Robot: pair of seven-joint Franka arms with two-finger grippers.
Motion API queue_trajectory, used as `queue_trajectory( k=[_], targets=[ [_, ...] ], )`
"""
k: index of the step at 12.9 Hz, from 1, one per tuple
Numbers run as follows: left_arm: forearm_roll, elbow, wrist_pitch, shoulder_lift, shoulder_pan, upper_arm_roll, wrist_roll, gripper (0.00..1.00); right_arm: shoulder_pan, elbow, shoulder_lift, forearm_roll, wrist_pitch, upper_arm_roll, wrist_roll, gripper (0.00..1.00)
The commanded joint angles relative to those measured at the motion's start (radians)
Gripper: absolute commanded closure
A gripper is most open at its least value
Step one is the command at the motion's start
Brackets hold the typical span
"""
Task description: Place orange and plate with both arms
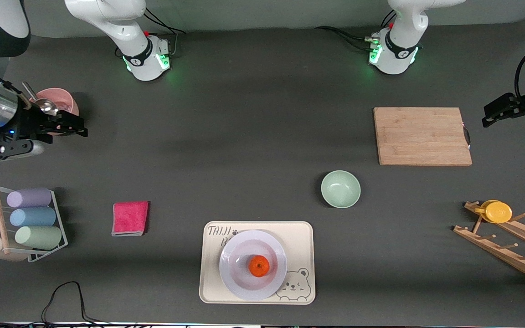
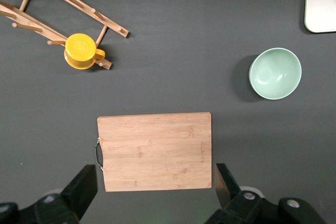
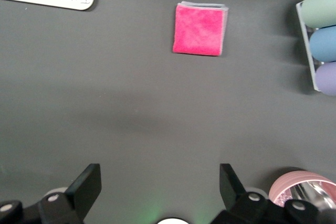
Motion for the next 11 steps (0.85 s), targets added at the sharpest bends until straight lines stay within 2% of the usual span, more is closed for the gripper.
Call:
queue_trajectory(
  k=[1, 3, 6, 8, 11],
  targets=[
    [0.005, 0.011, -0.021, -0.01, 0.002, 0.002, -0.001, 0.0, -0.02, 0.023, -0.01, -0.003, -0.006, -0.007, -0.032, 0.0],
    [0.005, 0.015, -0.021, -0.009, 0.001, 0.002, 0.002, 0.0, -0.02, 0.029, -0.012, -0.046, -0.004, -0.006, -0.016, 0.0],
    [0.005, 0.031, -0.039, -0.009, 0.002, 0.002, 0.001, 0.0, -0.022, 0.041, -0.018, -0.048, -0.001, -0.009, 0.053, 0.0],
    [0.005, 0.031, -0.04, -0.007, 0.005, 0.004, 0.001, 0.0, -0.026, 0.041, -0.024, -0.045, -0.003, -0.039, 0.036, 0.0],
    [0.003, 0.031, -0.045, -0.007, 0.016, 0.002, -0.001, 0.0, -0.025, 0.04, -0.023, -0.037, -0.007, -0.05, 0.03, 0.0]
  ],
)
